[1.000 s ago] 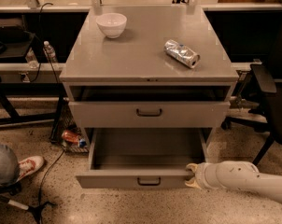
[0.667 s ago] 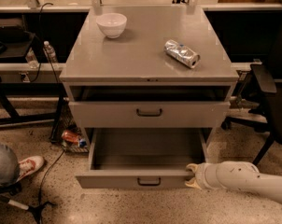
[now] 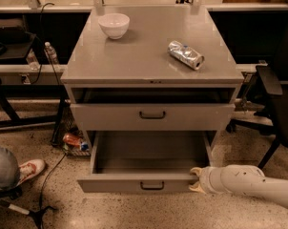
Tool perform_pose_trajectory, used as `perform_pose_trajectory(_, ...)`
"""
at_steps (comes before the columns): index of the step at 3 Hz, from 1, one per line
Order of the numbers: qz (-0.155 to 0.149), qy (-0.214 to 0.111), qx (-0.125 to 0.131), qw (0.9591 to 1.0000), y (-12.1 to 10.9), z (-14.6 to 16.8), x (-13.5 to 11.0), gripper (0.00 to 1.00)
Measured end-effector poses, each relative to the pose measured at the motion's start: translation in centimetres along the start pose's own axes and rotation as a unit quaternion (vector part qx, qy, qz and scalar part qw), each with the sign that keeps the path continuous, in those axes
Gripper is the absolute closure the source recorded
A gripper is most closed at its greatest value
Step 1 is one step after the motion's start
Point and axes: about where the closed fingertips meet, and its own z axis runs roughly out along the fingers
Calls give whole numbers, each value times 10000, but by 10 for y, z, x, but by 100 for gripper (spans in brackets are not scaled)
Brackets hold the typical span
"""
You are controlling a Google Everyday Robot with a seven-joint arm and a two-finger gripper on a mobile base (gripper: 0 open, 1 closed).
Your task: Open middle drawer
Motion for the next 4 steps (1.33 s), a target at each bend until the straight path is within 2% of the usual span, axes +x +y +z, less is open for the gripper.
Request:
perform_pose_trajectory(2,1,0,0,10000,0,0,0,100)
perform_pose_trajectory(4,1,-1,-1,10000,0,0,0,51)
